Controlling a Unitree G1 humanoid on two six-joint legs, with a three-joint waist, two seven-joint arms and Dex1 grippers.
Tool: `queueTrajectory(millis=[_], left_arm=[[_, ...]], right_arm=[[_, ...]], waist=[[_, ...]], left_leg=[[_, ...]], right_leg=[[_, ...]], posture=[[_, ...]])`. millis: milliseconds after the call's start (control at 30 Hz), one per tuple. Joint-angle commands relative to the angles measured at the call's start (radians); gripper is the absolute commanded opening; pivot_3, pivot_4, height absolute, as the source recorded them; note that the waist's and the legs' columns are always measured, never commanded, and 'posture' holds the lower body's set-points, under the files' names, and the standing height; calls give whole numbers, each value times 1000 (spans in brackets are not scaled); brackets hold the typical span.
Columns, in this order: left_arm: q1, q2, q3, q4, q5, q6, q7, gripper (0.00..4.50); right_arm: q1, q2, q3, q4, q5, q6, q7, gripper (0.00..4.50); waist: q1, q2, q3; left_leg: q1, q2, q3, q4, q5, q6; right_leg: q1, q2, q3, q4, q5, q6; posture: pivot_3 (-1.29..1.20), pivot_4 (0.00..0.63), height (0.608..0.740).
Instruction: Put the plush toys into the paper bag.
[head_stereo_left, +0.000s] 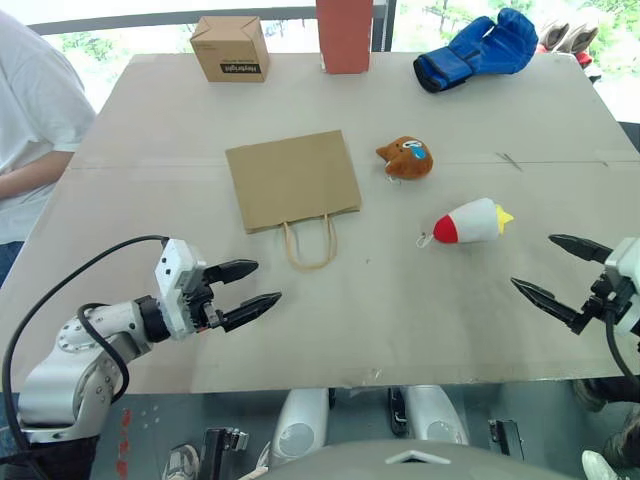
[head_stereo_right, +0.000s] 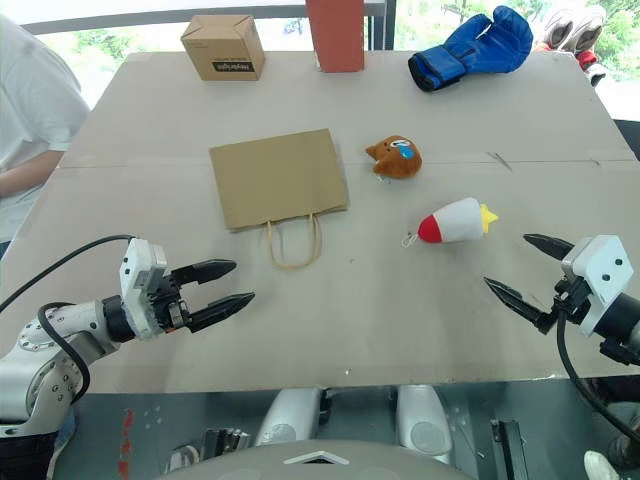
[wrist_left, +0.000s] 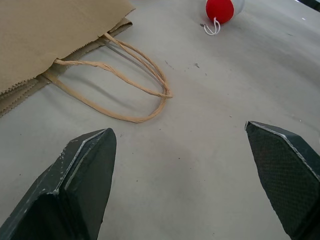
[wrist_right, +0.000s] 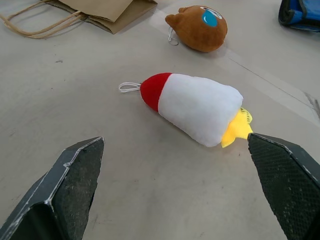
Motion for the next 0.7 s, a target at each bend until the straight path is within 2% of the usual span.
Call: queueTrajectory(millis=[33,133,233,400,500,700], left_arm=[[-53,11,-1,-5,26,-37,14,4463],[-209,39,-86,118,247,-269,36,4463],[-291,59,-141,225,362,-425,13,4463],[-387,81,-232,374,506,-666,-17,4463],[-446,84,-272,458,570,-792,-15,4463],[-596,1,-380,619,652,-915,8,4463]], right_arm=[[-40,32,37,-21,7,-38,-30,4500],[-96,77,124,-14,0,-97,-25,4500],[-109,89,163,-12,-20,-128,-28,4500],[-97,101,198,-31,-37,-147,-53,4500],[-87,105,203,-53,-38,-143,-72,4500],[-84,107,222,-130,-46,-96,-151,4500]], waist=[[0,0,0],[3,-1,0],[4,-1,-1],[1,-3,-1],[2,-3,-1],[3,-3,-1]], left_leg=[[0,0,0,0,0,0],[0,1,0,1,0,0],[0,1,4,1,0,0],[0,3,15,2,-2,3],[0,2,15,2,-3,5],[0,1,14,4,-3,5]], right_leg=[[0,0,0,0,0,0],[0,1,0,1,0,0],[0,2,-3,2,0,0],[0,0,2,0,2,-2],[0,0,2,1,3,3],[0,1,1,4,1,6]], posture=[[0,150,740],[0,150,740],[0,150,740],[0,150,740],[0,150,740],[0,150,740]])
